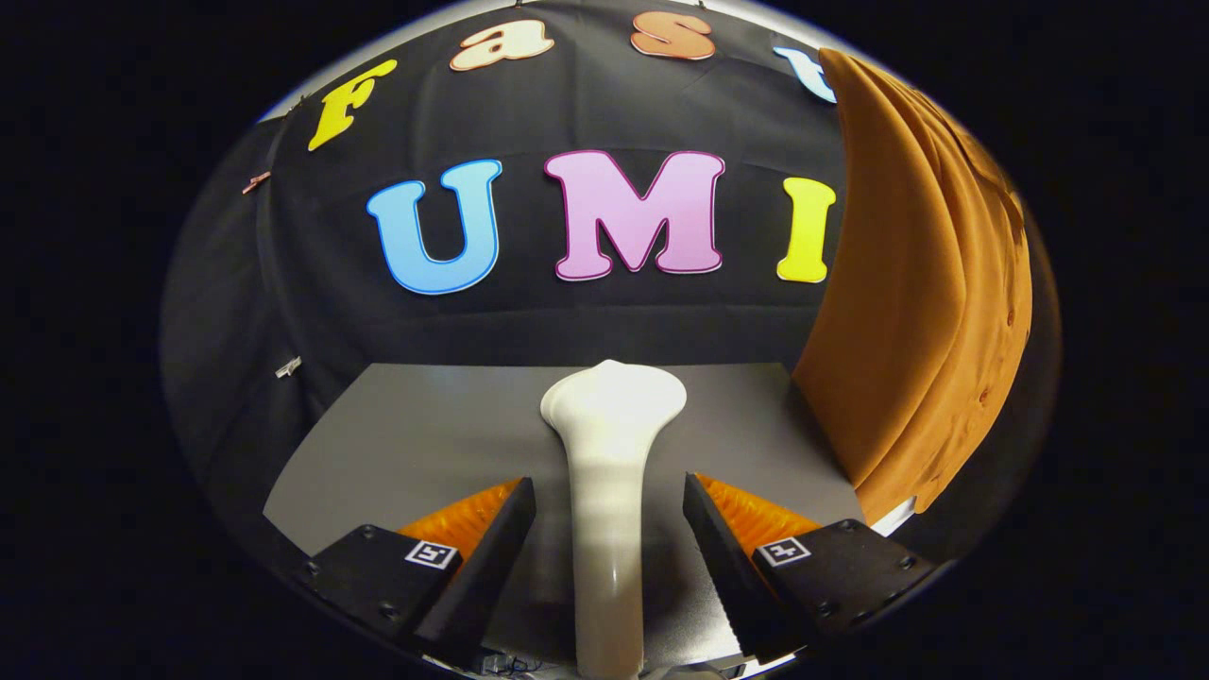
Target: Iron the clothes twice with a garment steamer, once on the left side and once on the right side.
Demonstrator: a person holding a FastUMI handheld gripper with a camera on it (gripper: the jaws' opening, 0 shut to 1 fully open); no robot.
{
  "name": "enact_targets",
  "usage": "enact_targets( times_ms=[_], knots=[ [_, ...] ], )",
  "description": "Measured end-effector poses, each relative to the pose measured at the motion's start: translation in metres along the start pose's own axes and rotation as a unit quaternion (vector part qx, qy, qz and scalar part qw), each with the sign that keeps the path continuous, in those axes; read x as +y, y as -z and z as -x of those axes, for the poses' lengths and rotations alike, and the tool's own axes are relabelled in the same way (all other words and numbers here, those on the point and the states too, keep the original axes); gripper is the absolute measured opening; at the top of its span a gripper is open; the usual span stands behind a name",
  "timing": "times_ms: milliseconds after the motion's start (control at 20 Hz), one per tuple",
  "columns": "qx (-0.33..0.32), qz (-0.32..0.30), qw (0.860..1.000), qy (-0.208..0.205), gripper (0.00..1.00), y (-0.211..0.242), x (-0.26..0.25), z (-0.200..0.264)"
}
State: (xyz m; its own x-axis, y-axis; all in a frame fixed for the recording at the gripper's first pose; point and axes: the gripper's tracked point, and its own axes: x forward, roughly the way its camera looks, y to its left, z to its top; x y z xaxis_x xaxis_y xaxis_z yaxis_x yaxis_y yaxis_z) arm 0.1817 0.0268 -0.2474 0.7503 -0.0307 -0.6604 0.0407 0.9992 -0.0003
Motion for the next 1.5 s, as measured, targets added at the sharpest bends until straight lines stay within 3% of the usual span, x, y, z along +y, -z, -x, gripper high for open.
enact_targets(
  times_ms=[300, 400, 450, 600, 650, 1000, 1500],
  knots=[
    [0.041, -0.006, 0.999, 0.01, 0.97, 0.02, -0.008, -0.016],
    [0.054, -0.005, 0.998, 0.012, 0.88, 0.02, -0.007, -0.025],
    [0.061, -0.006, 0.998, 0.013, 0.76, 0.024, -0.009, -0.025],
    [0.068, -0.007, 0.998, 0.006, 0.68, 0.016, -0.005, -0.013],
    [0.065, -0.007, 0.998, 0.004, 0.44, 0.019, -0.011, -0.021],
    [0.028, -0.003, 0.999, -0.021, 0.45, 0.01, 0.002, -0.014],
    [-0.096, 0.01, 0.994, -0.047, 0.44, -0.034, 0.004, 0.068]
  ],
)
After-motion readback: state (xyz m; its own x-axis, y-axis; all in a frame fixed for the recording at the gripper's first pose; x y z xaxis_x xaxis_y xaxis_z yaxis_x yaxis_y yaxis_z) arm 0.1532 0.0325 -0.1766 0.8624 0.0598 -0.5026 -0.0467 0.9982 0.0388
